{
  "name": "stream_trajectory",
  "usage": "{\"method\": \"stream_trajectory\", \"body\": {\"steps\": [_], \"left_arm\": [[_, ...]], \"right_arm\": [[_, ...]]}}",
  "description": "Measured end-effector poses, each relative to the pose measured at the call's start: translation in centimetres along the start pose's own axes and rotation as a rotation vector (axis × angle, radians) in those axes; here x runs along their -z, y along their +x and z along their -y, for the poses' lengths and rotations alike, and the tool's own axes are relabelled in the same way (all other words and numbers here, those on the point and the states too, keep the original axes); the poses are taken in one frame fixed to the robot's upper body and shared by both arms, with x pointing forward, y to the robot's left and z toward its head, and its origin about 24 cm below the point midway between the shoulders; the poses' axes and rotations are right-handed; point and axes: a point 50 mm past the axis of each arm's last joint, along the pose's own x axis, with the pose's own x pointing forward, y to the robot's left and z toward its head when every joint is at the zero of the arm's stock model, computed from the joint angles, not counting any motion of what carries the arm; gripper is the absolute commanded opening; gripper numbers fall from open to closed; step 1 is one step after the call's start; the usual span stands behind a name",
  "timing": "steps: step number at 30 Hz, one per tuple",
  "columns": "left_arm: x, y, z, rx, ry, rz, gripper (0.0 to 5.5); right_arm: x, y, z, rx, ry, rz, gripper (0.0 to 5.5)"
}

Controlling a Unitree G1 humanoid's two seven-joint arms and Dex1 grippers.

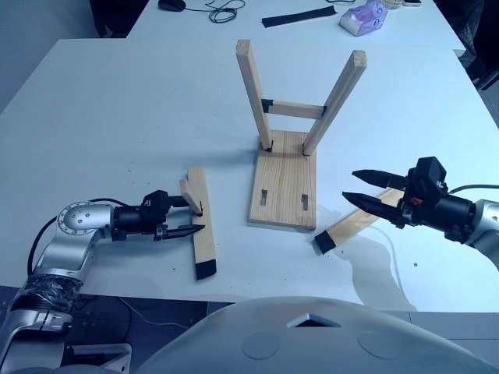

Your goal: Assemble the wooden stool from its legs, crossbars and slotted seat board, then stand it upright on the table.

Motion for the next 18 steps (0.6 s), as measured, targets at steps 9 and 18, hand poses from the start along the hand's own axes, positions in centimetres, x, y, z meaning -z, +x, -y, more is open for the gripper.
{"method": "stream_trajectory", "body": {"steps": [9, 18], "left_arm": [[-0.4, 0.6, -3.2, -0.193, 0.055, 0.032, 3.85], [-0.8, 0.8, -3.7, -0.197, 0.052, 0.045, 3.85]], "right_arm": [[0.2, 0.3, 0.1, -0.002, -0.005, -0.013, 2.53], [0.1, 0.4, 0.2, 0.005, -0.021, -0.005, 2.53]]}}
